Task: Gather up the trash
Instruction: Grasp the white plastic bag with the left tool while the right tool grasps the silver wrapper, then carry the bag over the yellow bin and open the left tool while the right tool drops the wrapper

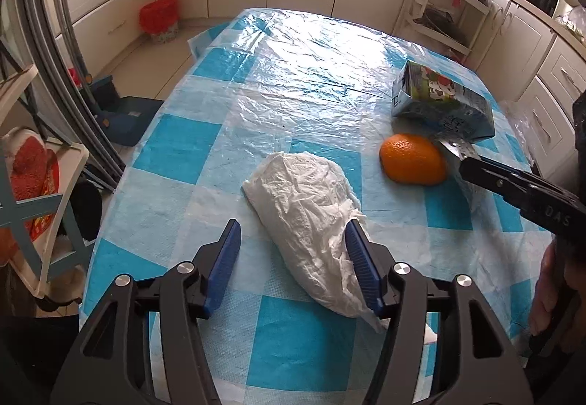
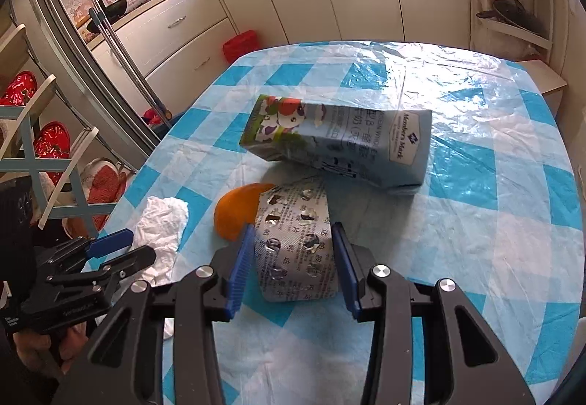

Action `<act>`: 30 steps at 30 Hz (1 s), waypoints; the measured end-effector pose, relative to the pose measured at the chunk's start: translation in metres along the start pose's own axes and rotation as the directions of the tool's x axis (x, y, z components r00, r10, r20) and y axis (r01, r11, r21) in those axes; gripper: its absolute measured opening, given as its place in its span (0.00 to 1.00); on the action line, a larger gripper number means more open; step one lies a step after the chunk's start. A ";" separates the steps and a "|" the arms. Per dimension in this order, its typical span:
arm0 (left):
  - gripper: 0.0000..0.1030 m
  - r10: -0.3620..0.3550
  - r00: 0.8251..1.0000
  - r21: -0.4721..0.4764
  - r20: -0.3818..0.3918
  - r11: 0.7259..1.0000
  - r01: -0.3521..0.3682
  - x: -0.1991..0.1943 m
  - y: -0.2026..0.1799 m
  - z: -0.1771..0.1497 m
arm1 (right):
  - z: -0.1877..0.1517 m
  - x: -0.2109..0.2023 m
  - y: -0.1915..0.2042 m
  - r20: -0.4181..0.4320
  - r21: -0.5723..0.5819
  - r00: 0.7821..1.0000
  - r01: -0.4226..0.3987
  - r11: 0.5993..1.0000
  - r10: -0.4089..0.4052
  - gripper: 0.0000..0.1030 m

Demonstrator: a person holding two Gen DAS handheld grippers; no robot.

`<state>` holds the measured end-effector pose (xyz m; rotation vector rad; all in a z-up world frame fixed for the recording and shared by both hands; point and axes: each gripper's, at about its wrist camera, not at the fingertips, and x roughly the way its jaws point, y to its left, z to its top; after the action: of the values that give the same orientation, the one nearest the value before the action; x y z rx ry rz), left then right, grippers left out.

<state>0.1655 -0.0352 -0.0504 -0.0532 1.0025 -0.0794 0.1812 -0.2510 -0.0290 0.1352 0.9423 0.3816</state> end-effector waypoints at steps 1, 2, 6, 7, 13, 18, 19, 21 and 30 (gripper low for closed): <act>0.55 0.018 1.000 0.014 0.008 1.000 -0.018 0.001 -0.004 -0.001 | -0.002 -0.004 -0.002 0.002 0.001 1.000 -0.002 1.000 0.002 0.41; 0.55 0.037 0.999 0.032 0.016 0.999 -0.037 0.002 -0.008 -0.002 | -0.004 -0.009 -0.005 0.005 0.005 1.000 -0.005 1.000 0.005 0.41; 0.36 0.060 0.997 0.105 0.044 0.992 -0.064 0.003 -0.028 -0.006 | -0.010 -0.023 -0.014 0.018 0.023 1.000 -0.003 1.000 0.003 0.41; 0.23 0.054 0.997 0.125 0.048 0.990 -0.060 0.002 -0.033 -0.008 | -0.011 -0.025 -0.016 0.020 0.030 1.000 -0.001 1.000 0.000 0.41; 0.06 -0.005 0.999 0.144 0.048 0.990 -0.002 -0.005 -0.044 -0.014 | -0.016 -0.031 -0.017 0.017 0.040 1.000 0.020 0.999 -0.021 0.41; 0.06 -0.065 0.995 0.071 0.075 0.996 0.059 -0.020 -0.029 -0.015 | -0.023 -0.035 -0.013 0.017 0.022 0.999 0.042 0.999 -0.043 0.42; 0.06 -0.066 0.995 0.064 0.074 0.996 0.061 -0.021 -0.026 -0.017 | -0.025 -0.035 -0.013 0.014 0.022 0.999 0.048 0.999 -0.048 0.42; 0.06 -0.063 0.996 0.055 0.069 0.997 0.059 -0.021 -0.024 -0.022 | -0.029 -0.037 -0.014 0.010 0.024 0.999 0.054 0.998 -0.054 0.42; 0.06 -0.094 0.993 0.068 0.066 0.994 0.089 -0.029 -0.030 -0.028 | -0.035 -0.056 -0.026 0.038 0.065 0.997 0.068 0.996 -0.070 0.42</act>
<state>0.1248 -0.0624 -0.0385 -0.0424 0.9277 -0.1929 0.1305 -0.2983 -0.0139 0.1675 0.9175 0.2841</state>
